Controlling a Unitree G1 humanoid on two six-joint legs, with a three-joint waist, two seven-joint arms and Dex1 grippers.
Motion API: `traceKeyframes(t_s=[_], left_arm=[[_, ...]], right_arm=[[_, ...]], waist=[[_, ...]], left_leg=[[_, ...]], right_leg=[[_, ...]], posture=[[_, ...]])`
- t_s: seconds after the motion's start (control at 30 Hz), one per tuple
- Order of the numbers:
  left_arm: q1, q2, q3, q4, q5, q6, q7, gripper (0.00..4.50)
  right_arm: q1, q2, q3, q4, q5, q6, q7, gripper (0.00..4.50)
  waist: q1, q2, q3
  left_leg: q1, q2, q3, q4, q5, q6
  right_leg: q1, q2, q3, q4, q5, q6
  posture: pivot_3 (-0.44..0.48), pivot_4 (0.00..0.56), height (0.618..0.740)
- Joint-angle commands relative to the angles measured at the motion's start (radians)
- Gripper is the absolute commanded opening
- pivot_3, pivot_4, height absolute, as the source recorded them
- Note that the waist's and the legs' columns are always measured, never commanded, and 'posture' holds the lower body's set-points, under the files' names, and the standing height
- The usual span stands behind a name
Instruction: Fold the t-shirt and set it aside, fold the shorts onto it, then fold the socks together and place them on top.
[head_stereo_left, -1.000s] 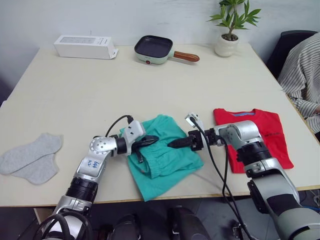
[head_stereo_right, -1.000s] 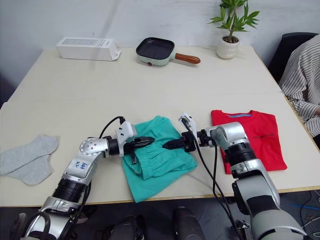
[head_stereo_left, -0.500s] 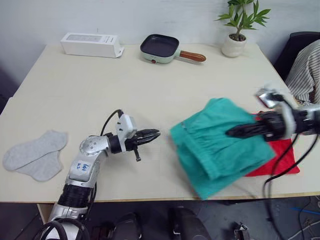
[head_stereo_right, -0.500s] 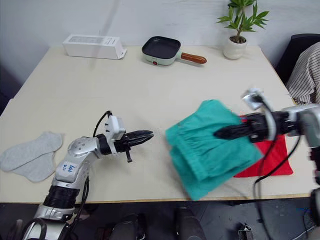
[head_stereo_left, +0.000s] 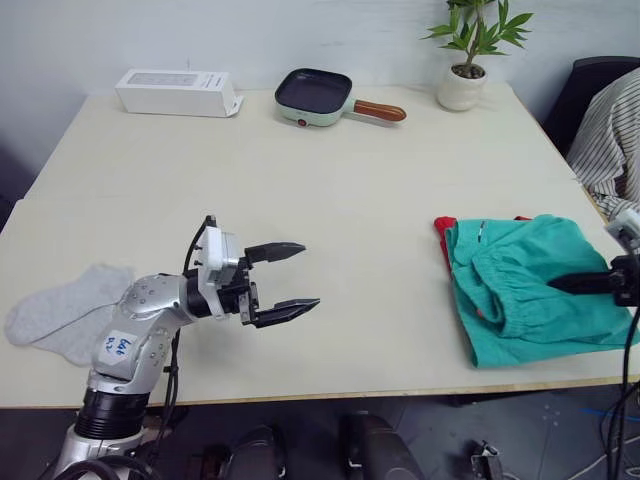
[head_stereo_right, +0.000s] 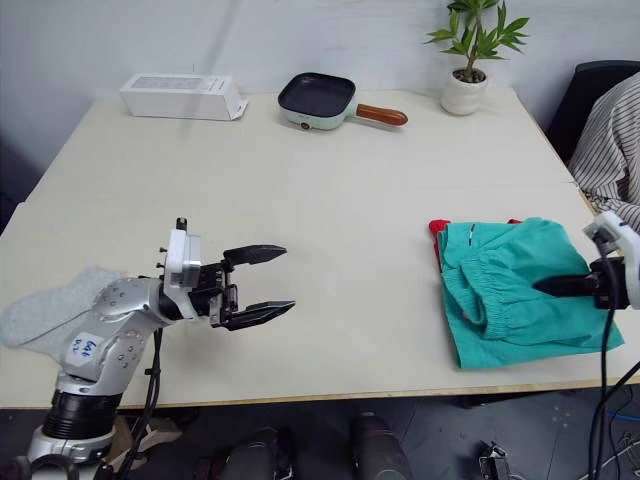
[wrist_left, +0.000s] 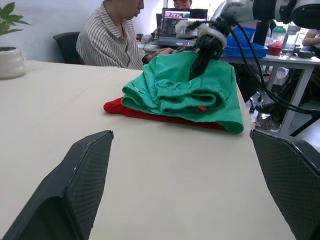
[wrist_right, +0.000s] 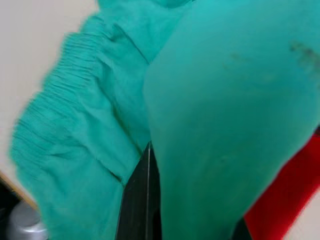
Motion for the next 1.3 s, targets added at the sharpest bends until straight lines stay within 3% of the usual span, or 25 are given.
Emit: traceKeyframes(t_s=[0.03,0.1,0.3,0.43,0.6,0.73,0.83,0.9,1.0,1.13,1.17,1.23,1.27,1.3], left_arm=[[0.015,0.011,0.029,-0.062,-0.038,0.014,0.015,4.50],[0.019,0.017,0.031,-0.068,-0.049,0.027,0.017,4.50],[-0.010,0.032,0.013,-0.010,-0.020,0.006,-0.018,4.50],[-0.038,0.031,0.012,0.028,-0.008,-0.012,-0.025,4.50],[-0.050,0.035,0.029,0.072,0.005,-0.031,-0.015,4.50],[0.001,0.066,0.067,0.055,0.010,-0.034,-0.002,4.50],[0.077,0.096,0.130,0.048,0.029,-0.061,0.019,4.50],[0.145,0.108,0.207,0.044,0.044,-0.088,0.054,4.50],[0.255,0.114,0.329,0.030,0.055,-0.125,0.095,4.50],[0.438,0.093,0.532,0.017,0.074,-0.174,0.162,4.50],[0.477,0.087,0.578,0.015,0.066,-0.172,0.175,4.50],[0.571,0.066,0.685,0.017,0.055,-0.176,0.196,4.50],[0.614,0.057,0.726,0.020,0.050,-0.174,0.202,4.50],[0.664,0.038,0.774,0.030,0.056,-0.186,0.213,4.50]], right_arm=[[-0.048,-0.016,-0.030,0.087,-0.057,-0.079,-0.013,0.55],[-0.064,-0.020,-0.057,0.117,-0.063,-0.124,-0.023,1.06],[-0.098,-0.099,-0.094,0.108,-0.117,-0.273,-0.041,3.24],[-0.212,-0.177,-0.117,0.080,-0.156,-0.354,-0.070,4.46],[-0.214,-0.158,-0.170,-0.064,-0.109,-0.457,0.019,4.46],[-0.045,-0.059,-0.246,-0.325,0.026,-0.405,0.058,4.46],[0.173,0.074,-0.318,-0.642,0.145,-0.358,-0.020,4.46],[0.277,0.190,-0.324,-0.822,0.156,-0.334,-0.153,4.46],[0.340,0.325,-0.292,-0.983,0.161,-0.268,-0.295,4.46],[0.405,0.423,-0.227,-1.080,0.191,-0.214,-0.315,4.46],[0.417,0.439,-0.215,-1.092,0.191,-0.220,-0.317,4.46],[0.444,0.482,-0.196,-1.107,0.179,-0.268,-0.327,4.46],[0.452,0.506,-0.195,-1.103,0.167,-0.319,-0.338,4.46],[0.460,0.533,-0.202,-1.096,0.165,-0.351,-0.359,4.46]], waist=[[-0.004,0.001,0.001],[-0.006,0.001,0.001],[-0.013,0.003,0.002],[-0.017,0.007,0.004],[-0.030,0.003,0.006],[-0.032,0.002,0.007],[-0.031,0.001,0.007],[-0.025,0.001,0.007],[-0.022,0.001,0.007],[-0.013,-0.004,0.007],[-0.016,-0.003,0.007],[-0.025,-0.002,0.008],[-0.024,-0.001,0.008],[-0.020,0.000,0.009]], left_leg=[[0.000,0.000,0.000,0.000,0.000,0.000],[0.000,0.000,0.000,0.001,0.000,0.000],[0.000,0.000,-0.001,0.004,0.000,0.000],[0.000,-0.001,0.000,0.006,0.000,0.000],[0.003,0.001,-0.003,0.004,-0.002,-0.004],[0.003,0.001,-0.003,0.004,-0.002,-0.003],[0.003,0.004,-0.004,0.004,-0.002,-0.003],[0.002,0.005,-0.004,0.003,-0.001,-0.004],[0.001,0.005,-0.004,0.005,-0.001,-0.004],[0.001,0.004,-0.004,0.004,-0.002,0.000],[0.000,0.002,-0.007,0.003,-0.005,0.002],[0.002,-0.010,-0.037,-0.010,0.001,0.010],[-0.001,-0.021,-0.064,-0.015,0.009,0.012],[-0.003,-0.025,-0.071,-0.016,0.010,0.013]], right_leg=[[0.000,0.000,0.000,0.000,0.000,0.000],[0.000,0.000,0.000,0.001,0.000,0.000],[0.001,0.000,0.000,0.003,0.000,0.001],[0.001,0.000,0.001,0.003,0.000,0.001],[0.002,0.003,0.001,0.003,-0.001,0.000],[0.002,0.002,0.001,0.004,0.000,0.000],[0.002,0.003,0.001,0.006,-0.001,0.001],[0.001,0.003,0.001,0.007,-0.001,0.001],[0.000,0.002,0.002,0.008,-0.001,0.001],[0.001,-0.001,0.001,0.006,-0.001,0.002],[0.004,-0.003,-0.003,0.004,-0.001,0.001],[0.025,-0.018,-0.036,-0.007,-0.002,0.001],[0.037,-0.032,-0.066,-0.015,-0.003,0.001],[0.040,-0.034,-0.074,-0.017,-0.003,0.002]], posture=[[0.000,0.150,0.740],[0.000,0.150,0.740],[0.000,0.150,0.740],[0.000,0.150,0.740],[0.000,0.150,0.740],[0.000,0.150,0.740],[0.000,0.150,0.740],[0.000,0.150,0.740],[0.000,0.150,0.740],[0.000,0.150,0.740],[0.000,0.150,0.740],[0.000,0.150,0.740],[0.000,0.150,0.740],[0.000,0.150,0.740]])
